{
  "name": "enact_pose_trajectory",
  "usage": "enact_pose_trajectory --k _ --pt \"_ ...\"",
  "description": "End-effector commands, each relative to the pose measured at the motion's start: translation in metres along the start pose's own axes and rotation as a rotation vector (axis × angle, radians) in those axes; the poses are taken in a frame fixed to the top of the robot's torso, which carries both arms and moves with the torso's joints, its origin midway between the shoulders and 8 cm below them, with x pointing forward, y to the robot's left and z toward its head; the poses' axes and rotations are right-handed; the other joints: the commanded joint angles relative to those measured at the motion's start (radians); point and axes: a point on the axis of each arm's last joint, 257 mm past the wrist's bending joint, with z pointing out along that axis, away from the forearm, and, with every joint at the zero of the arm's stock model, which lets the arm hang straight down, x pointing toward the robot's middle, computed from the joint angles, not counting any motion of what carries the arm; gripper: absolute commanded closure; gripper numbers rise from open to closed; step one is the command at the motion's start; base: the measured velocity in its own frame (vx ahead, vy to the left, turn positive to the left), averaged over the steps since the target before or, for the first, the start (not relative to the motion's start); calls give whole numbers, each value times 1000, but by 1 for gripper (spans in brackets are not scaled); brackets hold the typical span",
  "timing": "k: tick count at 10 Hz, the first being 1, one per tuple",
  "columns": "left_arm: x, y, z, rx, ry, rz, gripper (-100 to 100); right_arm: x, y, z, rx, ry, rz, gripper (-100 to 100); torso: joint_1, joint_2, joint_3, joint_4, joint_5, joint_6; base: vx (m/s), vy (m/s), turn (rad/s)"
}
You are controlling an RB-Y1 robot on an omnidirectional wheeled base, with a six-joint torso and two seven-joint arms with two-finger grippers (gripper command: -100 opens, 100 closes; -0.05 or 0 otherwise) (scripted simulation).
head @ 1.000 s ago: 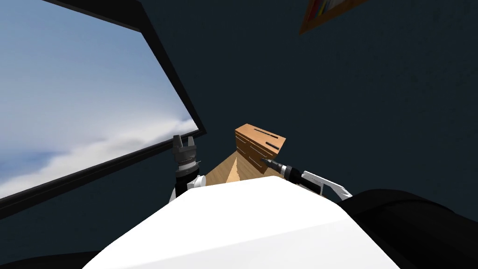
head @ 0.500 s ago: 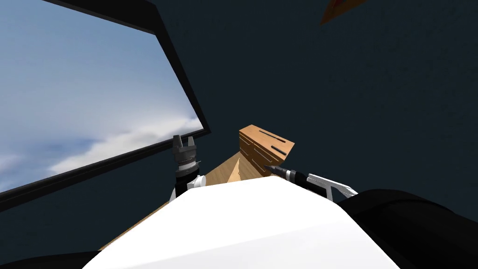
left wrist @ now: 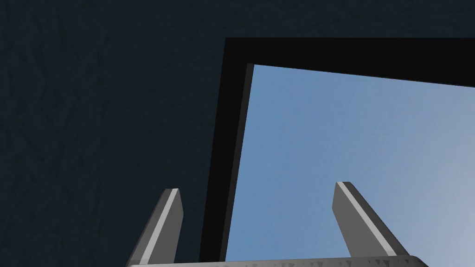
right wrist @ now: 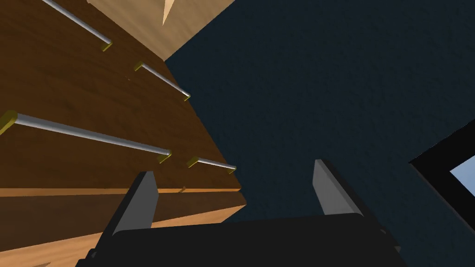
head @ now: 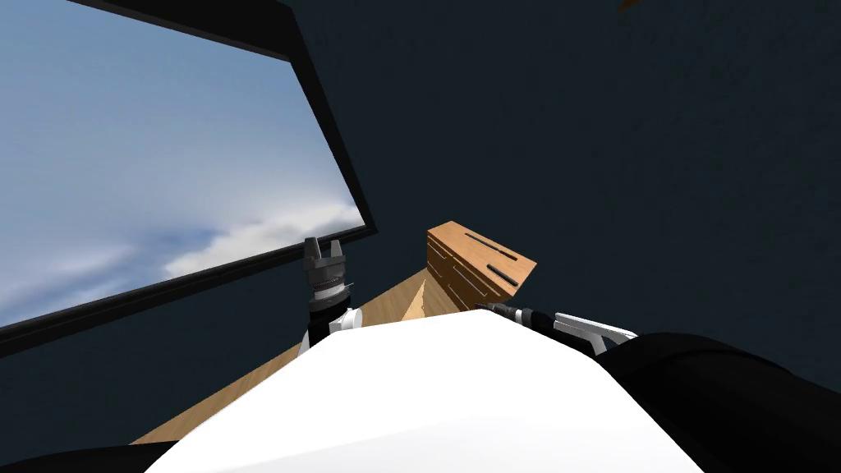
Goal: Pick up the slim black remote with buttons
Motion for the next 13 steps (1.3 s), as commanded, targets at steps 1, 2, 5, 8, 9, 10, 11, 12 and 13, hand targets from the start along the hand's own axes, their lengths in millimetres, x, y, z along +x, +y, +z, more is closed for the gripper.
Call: enact_pose_trajectory --k 1,2,5,8,9,10,11,12,13 --pt "0 0 0 0 0 0 0 19 -28 -12 60 62 -8 -100 0 0 0 0 0 0 87 -56 234" --pt "0 0 0 0 0 0 0 17 -32 -15 69 72 -24 -100 -1 -1 -1 0 0 -1 70 -51 159" --pt "0 0 0 0 0 0 0 49 -75 -45 174 184 -51 -100 0 0 0 0 0 0 63 -61 235" --pt "0 0 0 0 0 0 0 73 -114 -80 274 288 -80 -100 0 -2 -1 0 0 -1 85 -72 295" --pt "0 0 0 0 0 0 0 86 -129 -98 315 336 -84 -100 -2 -3 -2 -1 -1 -1 111 -102 391" --pt "0 0 0 0 0 0 0 86 -129 -98 315 336 -84 -100 -3 -4 -3 -1 -1 -1 61 -98 131" --pt "0 0 0 0 0 0 0 86 -129 -98 315 336 -84 -100 -2 -2 -1 0 -1 1 14 -49 -25" --pt "0 0 0 0 0 0 0 98 -141 -115 352 378 -86 -100 1 1 1 0 0 1 27 -38 263" --pt "0 0 0 0 0 0 0 109 -152 -130 385 416 -84 -100 2 1 1 0 0 0 54 -106 360"
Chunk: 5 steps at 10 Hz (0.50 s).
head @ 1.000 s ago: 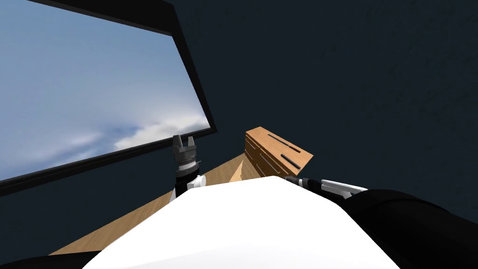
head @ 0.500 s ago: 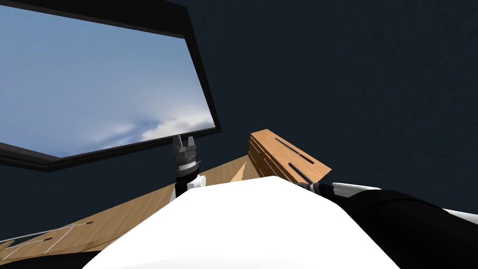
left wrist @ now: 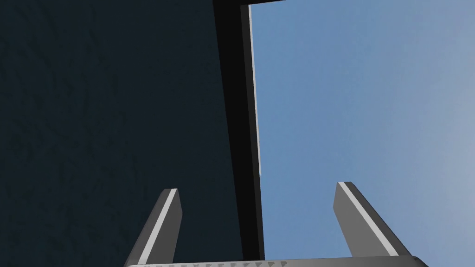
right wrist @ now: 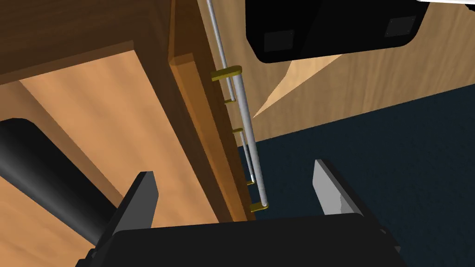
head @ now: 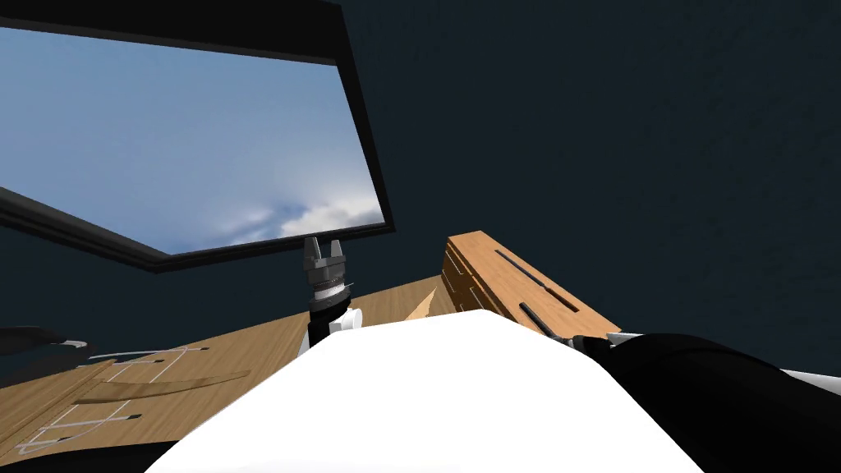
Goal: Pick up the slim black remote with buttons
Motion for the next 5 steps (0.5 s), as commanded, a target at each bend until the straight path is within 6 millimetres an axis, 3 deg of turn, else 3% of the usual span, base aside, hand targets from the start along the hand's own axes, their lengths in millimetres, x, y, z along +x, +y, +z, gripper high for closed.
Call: enact_pose_trajectory --k 1,2,3,4,5 --pt "0 0 0 0 0 0 0 26 -21 -11 47 61 5 -100 0 0 0 0 0 0 86 -154 421" --pt "0 0 0 0 0 0 0 23 -21 -11 46 56 3 -100 -3 -2 -1 -1 -1 0 61 -124 125" --pt "0 0 0 0 0 0 0 58 -32 -19 76 123 27 -100 -2 -1 -1 0 -1 1 57 -151 299" --pt "0 0 0 0 0 0 0 58 -32 -19 76 123 27 -100 -4 -1 -1 0 -1 0 47 -156 280" --pt "0 0 0 0 0 0 0 73 -32 -20 79 148 45 -100 -3 -1 -1 0 -1 1 24 -116 212"
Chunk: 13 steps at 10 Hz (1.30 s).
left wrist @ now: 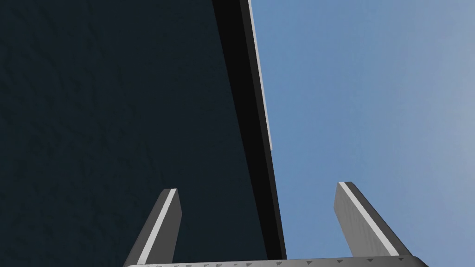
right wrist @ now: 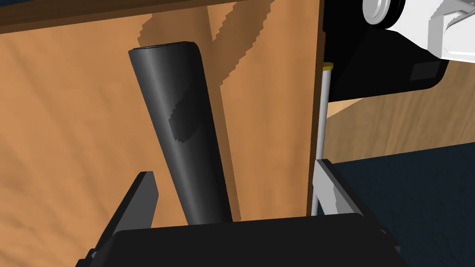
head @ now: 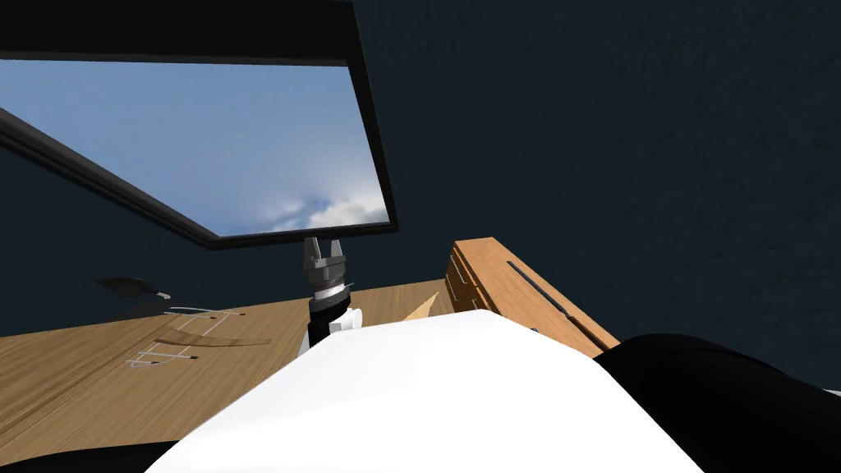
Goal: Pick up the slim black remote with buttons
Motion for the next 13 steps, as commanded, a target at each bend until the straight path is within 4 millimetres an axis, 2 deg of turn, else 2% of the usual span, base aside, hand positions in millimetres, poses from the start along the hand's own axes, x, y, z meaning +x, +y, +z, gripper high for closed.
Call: enact_pose_trajectory --k 1,2,4,5,6,7,8,12,13 --pt "0 0 0 0 0 0 0 9 0 -1 2 15 10 -100 0 0 0 0 0 0 25 -77 56" --pt "0 0 0 0 0 0 0 36 7 2 -9 53 45 -100 3 0 0 0 1 1 29 -114 263" --pt "0 0 0 0 0 0 0 36 7 2 -9 53 45 -100 2 0 0 0 0 1 21 -81 74" --pt "0 0 0 0 0 0 0 45 12 3 -18 66 60 -100 5 1 0 0 1 1 7 -35 79" --pt "0 0 0 0 0 0 0 40 8 3 -13 59 52 -100 6 1 1 0 1 0 3 -20 27" --pt "0 0 0 0 0 0 0 41 8 3 -14 61 54 0 7 2 1 0 2 1 0 0 0" --pt "0 0 0 0 0 0 0 48 9 11 -15 58 63 -100 9 2 1 1 2 1 5 -6 70" --pt "0 0 0 0 0 0 0 64 13 29 -17 54 83 -100 8 2 1 1 2 1 9 -12 61" --pt "0 0 0 0 0 0 0 61 13 25 -17 54 80 -100 8 2 1 0 2 1 4 -6 13"
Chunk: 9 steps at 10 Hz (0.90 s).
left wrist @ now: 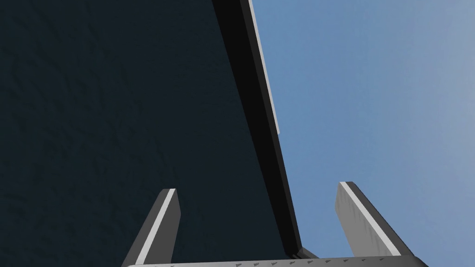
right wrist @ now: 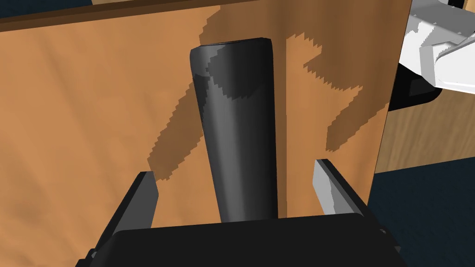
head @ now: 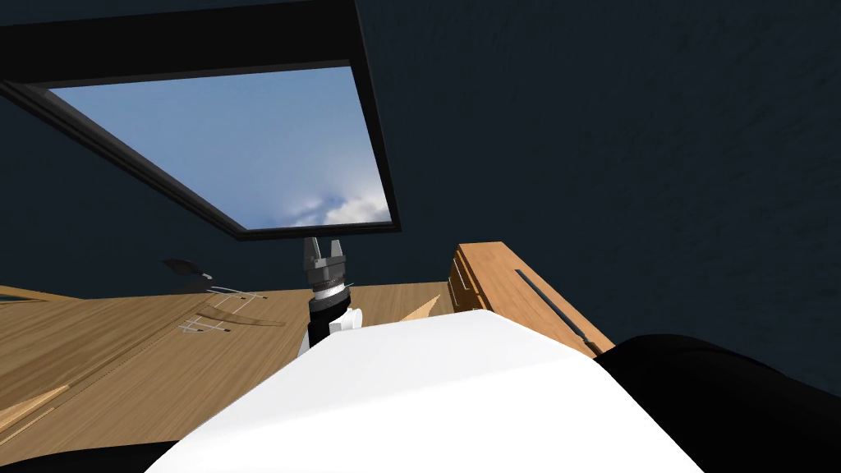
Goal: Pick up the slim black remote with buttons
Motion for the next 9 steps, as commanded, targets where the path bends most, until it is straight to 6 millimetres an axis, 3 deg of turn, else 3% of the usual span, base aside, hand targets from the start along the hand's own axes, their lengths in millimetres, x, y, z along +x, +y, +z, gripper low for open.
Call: enact_pose_trajectory --k 1,5,6,7,9 --pt "0 0 0 0 0 0 0 0 0 0 0 0 0 100 0 0 0 0 0 0 0 0 0" --pt "0 0 0 0 0 0 0 0 4 0 -10 0 0 100 -7 1 1 0 -2 0 0 3 1" --pt "0 0 0 0 0 0 0 0 4 0 -10 0 0 0 -7 1 1 1 -2 0 0 0 0" --pt "0 0 0 0 0 0 0 -7 -2 -8 1 1 -9 100 -7 2 1 1 -2 0 -7 3 -93" --pt "0 0 0 0 0 0 0 -13 -3 -16 2 4 -17 100 -6 2 1 0 -2 1 -11 6 -70"
